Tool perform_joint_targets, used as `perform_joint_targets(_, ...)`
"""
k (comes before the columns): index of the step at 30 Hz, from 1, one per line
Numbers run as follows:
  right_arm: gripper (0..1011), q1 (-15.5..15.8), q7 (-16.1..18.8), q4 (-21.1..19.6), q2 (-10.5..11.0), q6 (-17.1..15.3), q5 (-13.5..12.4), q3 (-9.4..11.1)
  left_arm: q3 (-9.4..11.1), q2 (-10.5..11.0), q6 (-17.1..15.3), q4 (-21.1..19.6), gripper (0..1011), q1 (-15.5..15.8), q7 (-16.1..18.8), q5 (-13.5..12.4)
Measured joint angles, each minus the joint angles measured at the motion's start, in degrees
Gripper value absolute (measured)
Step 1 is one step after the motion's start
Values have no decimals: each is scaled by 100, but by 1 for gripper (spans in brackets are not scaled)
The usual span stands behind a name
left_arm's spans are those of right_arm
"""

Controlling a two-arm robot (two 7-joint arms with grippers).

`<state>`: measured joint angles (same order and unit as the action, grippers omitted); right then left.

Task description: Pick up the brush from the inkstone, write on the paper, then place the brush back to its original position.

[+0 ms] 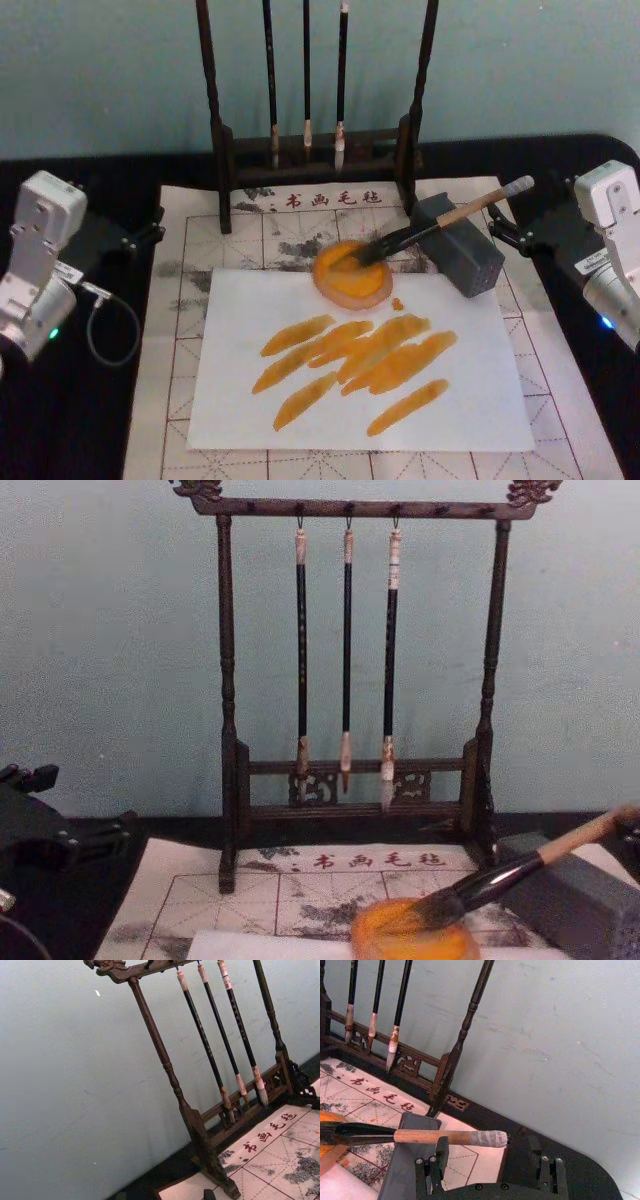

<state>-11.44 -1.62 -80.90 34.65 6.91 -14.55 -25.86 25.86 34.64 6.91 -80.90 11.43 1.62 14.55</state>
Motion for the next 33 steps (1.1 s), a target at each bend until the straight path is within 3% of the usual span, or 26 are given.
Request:
perform_joint_targets(29, 1000, 0, 0, 0, 0, 0, 0, 0, 0, 0, 0, 0, 1001, 0, 0, 0)
perform_joint_targets(33, 1000, 35, 34, -27, -41, 37, -4, 106, 0, 0, 0, 0, 1001, 0, 0, 0)
